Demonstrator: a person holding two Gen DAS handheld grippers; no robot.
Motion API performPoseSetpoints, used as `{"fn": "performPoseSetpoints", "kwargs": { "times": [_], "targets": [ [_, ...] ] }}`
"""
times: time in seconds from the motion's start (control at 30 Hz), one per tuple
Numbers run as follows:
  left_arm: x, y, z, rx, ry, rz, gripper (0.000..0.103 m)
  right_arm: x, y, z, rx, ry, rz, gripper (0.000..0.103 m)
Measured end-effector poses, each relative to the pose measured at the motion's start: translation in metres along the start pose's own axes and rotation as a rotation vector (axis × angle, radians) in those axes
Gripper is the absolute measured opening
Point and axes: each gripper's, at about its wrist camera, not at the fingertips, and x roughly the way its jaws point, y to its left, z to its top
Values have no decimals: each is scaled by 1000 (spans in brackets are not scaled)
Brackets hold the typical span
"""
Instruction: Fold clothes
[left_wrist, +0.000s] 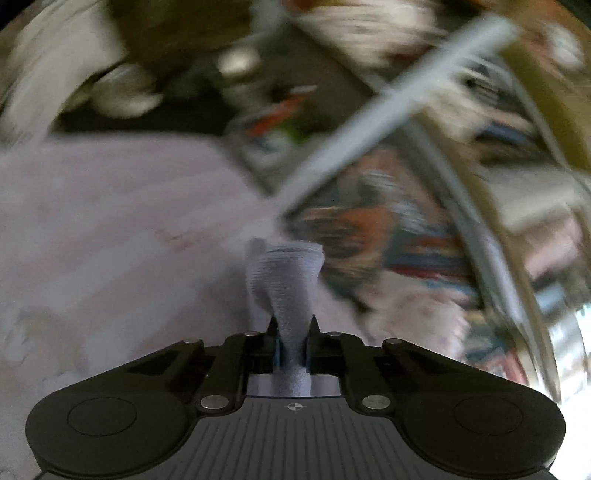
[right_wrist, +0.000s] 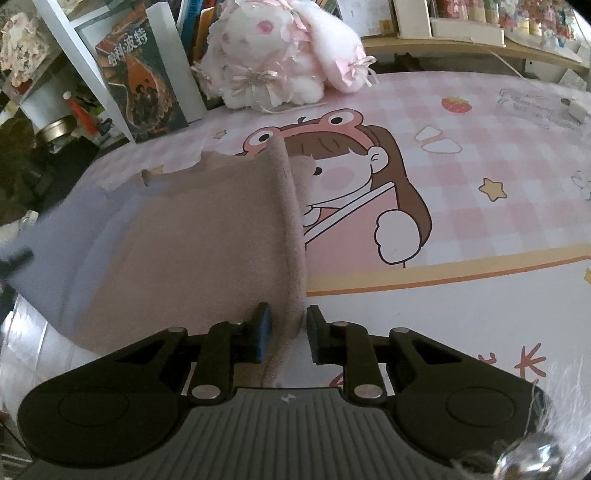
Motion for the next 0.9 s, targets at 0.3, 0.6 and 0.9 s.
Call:
{"fn": "performPoseSetpoints", "kwargs": {
  "times": [0.3,0.6,0.9],
  "targets": [
    [-12,-150,-76,578,83,-120,12,2,-11,1,-26,-4,75,18],
    [29,-175,-212,1128,445,-9,53,-13,-46,8,112,7,217,35],
    [-12,-163,-154,815,398,-177,57,-36,-75,21,299,15,459,57]
  ]
}}
